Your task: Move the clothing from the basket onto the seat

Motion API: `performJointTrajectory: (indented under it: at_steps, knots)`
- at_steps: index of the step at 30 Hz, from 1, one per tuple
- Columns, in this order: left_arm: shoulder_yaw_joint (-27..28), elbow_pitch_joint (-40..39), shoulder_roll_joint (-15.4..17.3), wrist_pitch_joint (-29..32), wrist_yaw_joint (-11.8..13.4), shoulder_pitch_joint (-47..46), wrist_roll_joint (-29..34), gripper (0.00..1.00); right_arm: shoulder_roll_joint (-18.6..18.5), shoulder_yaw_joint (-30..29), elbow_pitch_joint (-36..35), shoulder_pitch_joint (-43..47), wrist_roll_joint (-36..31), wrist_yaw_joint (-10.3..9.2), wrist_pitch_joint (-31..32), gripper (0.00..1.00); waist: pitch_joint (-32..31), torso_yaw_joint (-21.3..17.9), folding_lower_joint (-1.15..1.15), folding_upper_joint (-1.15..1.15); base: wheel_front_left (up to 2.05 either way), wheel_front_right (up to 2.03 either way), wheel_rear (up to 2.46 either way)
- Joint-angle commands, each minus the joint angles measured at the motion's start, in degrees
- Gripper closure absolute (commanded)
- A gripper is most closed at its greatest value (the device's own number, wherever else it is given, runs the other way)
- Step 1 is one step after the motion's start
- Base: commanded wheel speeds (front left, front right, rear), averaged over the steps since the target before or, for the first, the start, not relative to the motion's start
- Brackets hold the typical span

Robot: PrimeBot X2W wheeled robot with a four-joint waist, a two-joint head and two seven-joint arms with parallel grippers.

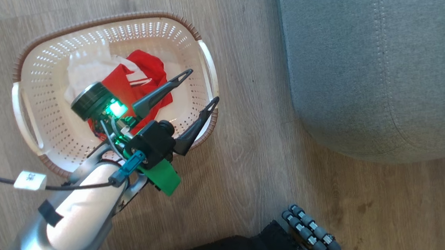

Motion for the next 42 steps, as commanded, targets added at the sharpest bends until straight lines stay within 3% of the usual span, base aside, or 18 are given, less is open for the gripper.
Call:
performJointTrajectory:
  at_steps: [1,9,18,24,35,36,42]
  knots:
    - [0.78,-1.5,0.23,-0.28,0.36,-0.39,-0.1,0.0,-1.2,-0.07,-1.1,-0.52,-0.3,-0.01,-0.36,0.0,-0.52,0.03,0.0,0.0,0.0,0.0,0.0]
    - [-0.22,-0.36,-1.38,-0.28,0.84,0.06,-0.82,0.0,0.01,0.97,-0.95,1.76,-2.56,-0.01,-1.58,0.0,-5.62,-0.26,0.0,0.0,0.0,0.0,0.0]
    - [-0.8,1.33,-5.63,-0.28,1.46,1.78,-2.47,0.0,0.92,6.36,-1.4,6.92,-4.03,-0.01,-1.95,0.0,-15.7,0.73,0.0,0.0,0.0,0.0,0.0]
    - [0.24,1.84,-8.23,-0.28,2.05,3.62,-3.4,0.0,0.66,11.38,-5.12,11.31,-1.46,-0.01,-3.16,0.0,-22.31,2.22,0.0,0.0,0.0,0.0,0.0]
    - [4.85,1.05,-10.27,-0.28,3.26,6.86,-4.39,0.0,-1.78,23.63,-23.99,23.7,8.66,-0.01,-4.12,0.0,-30.65,5.56,0.0,0.0,0.0,0.0,0.0]
    - [6.18,0.62,-10.53,-0.28,3.69,7.83,-4.6,0.0,-2.9,25.67,-29.08,26.76,9.75,-0.01,-4.14,0.0,-32.05,6.24,0.0,0.0,0.0,0.0,0.0]
    - [10.56,-0.28,-11.25,-0.28,5.67,10.82,-4.99,0.0,-3.3,26.73,-43.14,36.13,13.9,-0.01,-4.15,0.0,-35.14,9.08,0.0,0.0,0.0,0.0,0.0]
